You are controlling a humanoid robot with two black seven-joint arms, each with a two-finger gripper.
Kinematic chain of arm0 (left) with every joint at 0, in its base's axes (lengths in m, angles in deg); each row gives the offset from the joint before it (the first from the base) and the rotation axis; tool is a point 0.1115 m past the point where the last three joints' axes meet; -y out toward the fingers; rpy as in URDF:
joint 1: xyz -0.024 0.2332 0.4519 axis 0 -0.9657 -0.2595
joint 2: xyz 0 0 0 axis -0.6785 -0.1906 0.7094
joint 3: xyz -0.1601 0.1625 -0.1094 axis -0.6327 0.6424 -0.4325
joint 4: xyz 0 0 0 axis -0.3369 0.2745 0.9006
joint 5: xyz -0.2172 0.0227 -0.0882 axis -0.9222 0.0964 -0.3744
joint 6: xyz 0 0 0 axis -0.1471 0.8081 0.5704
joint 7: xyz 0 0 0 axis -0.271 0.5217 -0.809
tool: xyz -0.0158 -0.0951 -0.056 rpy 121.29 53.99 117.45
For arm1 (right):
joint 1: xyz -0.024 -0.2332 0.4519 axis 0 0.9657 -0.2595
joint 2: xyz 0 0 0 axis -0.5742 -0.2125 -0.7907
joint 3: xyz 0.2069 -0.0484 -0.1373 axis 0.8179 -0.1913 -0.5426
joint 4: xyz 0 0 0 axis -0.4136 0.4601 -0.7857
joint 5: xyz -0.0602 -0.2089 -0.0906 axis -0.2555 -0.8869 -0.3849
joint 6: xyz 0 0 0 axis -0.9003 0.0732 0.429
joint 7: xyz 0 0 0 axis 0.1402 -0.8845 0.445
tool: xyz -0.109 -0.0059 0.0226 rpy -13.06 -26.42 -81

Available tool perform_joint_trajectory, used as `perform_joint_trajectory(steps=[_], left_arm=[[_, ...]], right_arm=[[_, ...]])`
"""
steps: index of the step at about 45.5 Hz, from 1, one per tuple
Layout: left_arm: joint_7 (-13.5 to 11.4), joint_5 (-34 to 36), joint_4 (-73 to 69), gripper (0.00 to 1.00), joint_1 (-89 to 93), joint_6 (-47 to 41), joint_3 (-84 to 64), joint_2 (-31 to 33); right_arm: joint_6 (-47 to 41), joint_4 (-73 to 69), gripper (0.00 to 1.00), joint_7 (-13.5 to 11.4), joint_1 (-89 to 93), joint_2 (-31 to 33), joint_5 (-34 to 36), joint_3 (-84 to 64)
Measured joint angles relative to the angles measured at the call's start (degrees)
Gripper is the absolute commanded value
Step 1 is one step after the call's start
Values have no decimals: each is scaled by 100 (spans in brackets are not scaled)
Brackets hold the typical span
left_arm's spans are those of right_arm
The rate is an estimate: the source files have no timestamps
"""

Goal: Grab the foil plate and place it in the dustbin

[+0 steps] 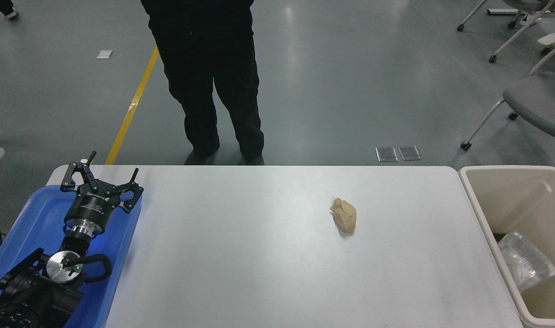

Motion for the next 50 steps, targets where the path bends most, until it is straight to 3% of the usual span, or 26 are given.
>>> perform_joint_trajectory(steps=[3, 7, 12, 29, 42, 50], left_arm=[[0, 0, 0, 99, 0, 0, 0, 0], [0, 0, 0, 99, 2, 0, 0, 1], [1, 0, 0, 99, 5, 0, 0, 2], [6, 0, 0, 99, 7, 0, 7, 0], [12, 0, 0, 99, 13, 0, 15, -1], [13, 0, 0, 99, 13, 0, 17, 0]], right_arm=[[25, -221, 68, -1, -151, 115, 0, 0], [44, -620, 77, -1, -446, 304, 6, -7], [57, -1261, 100, -1, -943, 605, 12, -54], [-20, -3988, 100, 2, -3346, 1182, 44, -1551], [-356, -5512, 100, -11, -5065, 1037, 54, -2792], [-1206, -5961, 100, -18, -6022, 731, 74, -3275]])
